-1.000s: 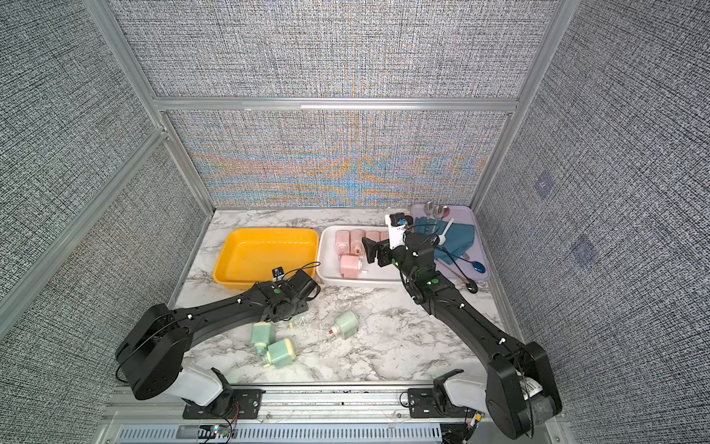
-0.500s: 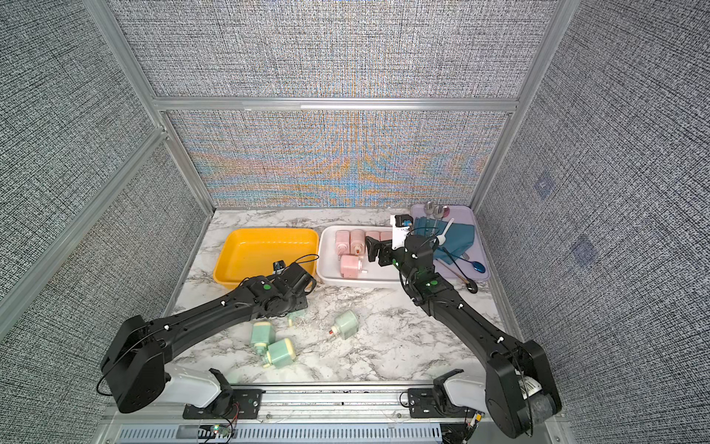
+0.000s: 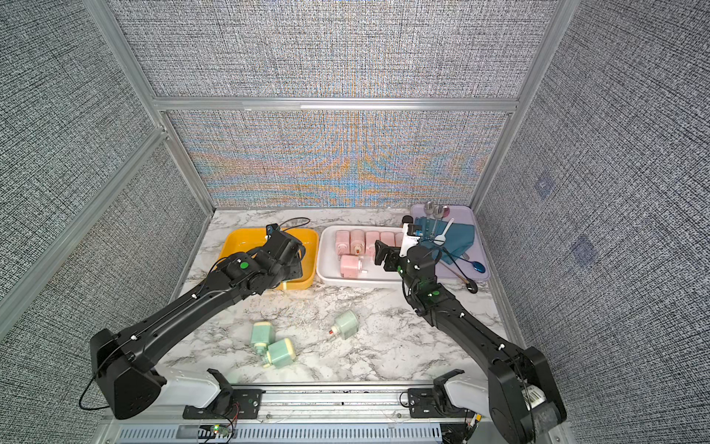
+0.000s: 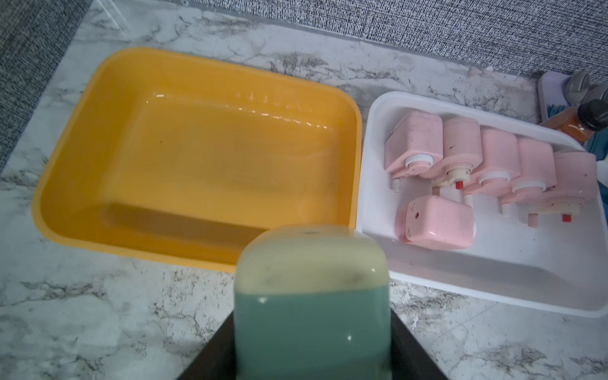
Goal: Place the pencil sharpeners by color into the storage box
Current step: Pick up the pencil sharpener from the center of the board, then place the pencil sharpener in the storage box.
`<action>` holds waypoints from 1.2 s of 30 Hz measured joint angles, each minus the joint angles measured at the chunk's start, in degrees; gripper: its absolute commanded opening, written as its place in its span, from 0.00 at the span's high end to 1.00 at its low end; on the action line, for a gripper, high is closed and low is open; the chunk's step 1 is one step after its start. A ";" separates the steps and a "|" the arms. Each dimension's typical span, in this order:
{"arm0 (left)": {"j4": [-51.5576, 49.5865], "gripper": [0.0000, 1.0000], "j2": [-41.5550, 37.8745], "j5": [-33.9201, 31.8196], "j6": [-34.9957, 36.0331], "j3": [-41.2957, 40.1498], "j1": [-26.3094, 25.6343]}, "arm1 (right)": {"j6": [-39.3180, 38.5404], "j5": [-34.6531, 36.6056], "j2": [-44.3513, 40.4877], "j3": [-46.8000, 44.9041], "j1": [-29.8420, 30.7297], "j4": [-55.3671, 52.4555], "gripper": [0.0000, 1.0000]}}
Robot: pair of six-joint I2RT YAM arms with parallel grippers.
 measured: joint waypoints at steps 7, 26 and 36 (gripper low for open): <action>2.93 1.00 11.21 1.55 8.66 9.22 5.97 | 1.46 0.72 -0.26 3.02 -1.66 -3.37 0.01; 6.71 1.00 30.58 16.46 17.14 20.44 17.07 | 1.22 -1.07 -6.97 0.68 -2.64 -10.62 0.01; 8.87 1.00 32.74 20.44 19.17 15.93 17.44 | 0.55 -3.06 -7.10 0.59 -2.64 -10.60 0.01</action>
